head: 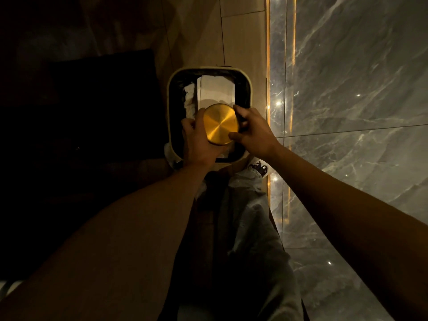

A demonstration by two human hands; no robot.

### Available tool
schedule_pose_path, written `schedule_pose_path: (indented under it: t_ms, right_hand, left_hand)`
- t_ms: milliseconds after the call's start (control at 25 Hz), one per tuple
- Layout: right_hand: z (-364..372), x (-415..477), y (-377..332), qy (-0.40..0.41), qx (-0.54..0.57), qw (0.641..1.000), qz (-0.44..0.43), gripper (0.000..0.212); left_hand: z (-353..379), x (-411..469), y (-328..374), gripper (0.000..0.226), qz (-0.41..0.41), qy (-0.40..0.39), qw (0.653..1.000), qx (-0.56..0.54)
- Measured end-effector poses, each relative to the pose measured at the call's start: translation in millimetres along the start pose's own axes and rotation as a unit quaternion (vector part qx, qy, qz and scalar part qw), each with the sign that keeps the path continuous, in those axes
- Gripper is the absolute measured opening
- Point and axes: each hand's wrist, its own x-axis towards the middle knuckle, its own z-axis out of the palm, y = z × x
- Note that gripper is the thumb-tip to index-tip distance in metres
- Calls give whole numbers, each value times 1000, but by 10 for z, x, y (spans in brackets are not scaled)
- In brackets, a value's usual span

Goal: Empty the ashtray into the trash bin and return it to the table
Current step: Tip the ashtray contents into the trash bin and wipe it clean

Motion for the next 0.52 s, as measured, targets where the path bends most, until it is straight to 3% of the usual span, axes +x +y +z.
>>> schedule_pose_path:
  t_ms: [360,520]
  right_hand:
    - [-134,-57,16,-30,-26,999,-17,70]
    - [-58,-62,-14,-27,-75,994,-70,63]
  left_hand:
    - [-81,43,121,115,70,-48,994,75]
    - [-84,32,98,111,44,-43,998,22]
